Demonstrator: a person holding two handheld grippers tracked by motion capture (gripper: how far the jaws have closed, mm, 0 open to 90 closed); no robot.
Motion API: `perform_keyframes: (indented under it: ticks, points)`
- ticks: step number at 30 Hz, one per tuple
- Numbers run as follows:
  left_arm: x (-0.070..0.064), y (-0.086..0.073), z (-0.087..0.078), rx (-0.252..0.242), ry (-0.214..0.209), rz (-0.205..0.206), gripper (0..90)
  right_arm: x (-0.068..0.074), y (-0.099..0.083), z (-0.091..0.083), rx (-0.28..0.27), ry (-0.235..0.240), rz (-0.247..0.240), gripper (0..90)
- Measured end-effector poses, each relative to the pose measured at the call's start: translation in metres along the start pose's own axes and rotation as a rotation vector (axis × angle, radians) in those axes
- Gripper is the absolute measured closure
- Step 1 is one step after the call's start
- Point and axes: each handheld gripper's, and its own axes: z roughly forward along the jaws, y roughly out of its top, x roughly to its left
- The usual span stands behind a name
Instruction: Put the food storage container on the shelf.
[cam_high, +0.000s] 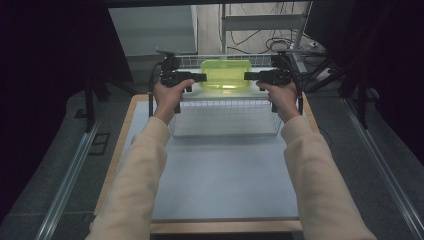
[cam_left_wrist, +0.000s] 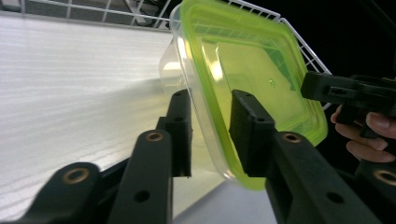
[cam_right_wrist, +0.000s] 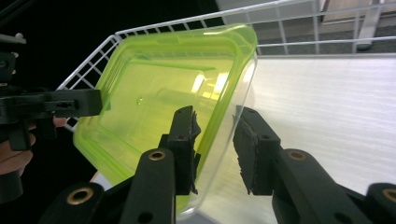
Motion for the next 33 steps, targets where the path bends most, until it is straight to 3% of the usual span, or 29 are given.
perform_keyframes:
  ticks: [3, 6, 10, 14, 19, 26, 33]
  points:
    - [0.001, -0.001, 0.003, -0.008, 0.000, 0.001, 61.0, -0.003, -0.002, 0.002, -0.004, -0.014, -0.005, 61.4]
    - [0.002, -0.001, 0.003, -0.013, 0.005, 0.003, 43.5, -0.005, -0.003, 0.002, -0.021, -0.029, -0.008, 54.2]
    - [0.001, -0.001, -0.007, -0.043, 0.025, 0.050, 27.5, -0.002, -0.005, -0.006, -0.045, -0.046, -0.044, 43.2]
    - [0.000, -0.008, -0.022, -0.085, 0.015, 0.057, 22.8, 0.003, -0.007, -0.020, -0.098, -0.054, -0.082, 35.3]
    - [-0.010, -0.022, -0.044, -0.105, -0.001, 0.106, 21.5, 0.007, -0.016, -0.035, -0.116, -0.007, -0.125, 30.6]
    - [-0.033, -0.064, -0.075, -0.093, -0.003, 0.207, 21.2, 0.020, -0.048, -0.058, -0.103, 0.028, -0.246, 26.8]
    - [-0.042, -0.127, -0.094, -0.067, -0.036, 0.260, 21.1, 0.022, -0.110, -0.084, -0.087, 0.080, -0.329, 25.8]
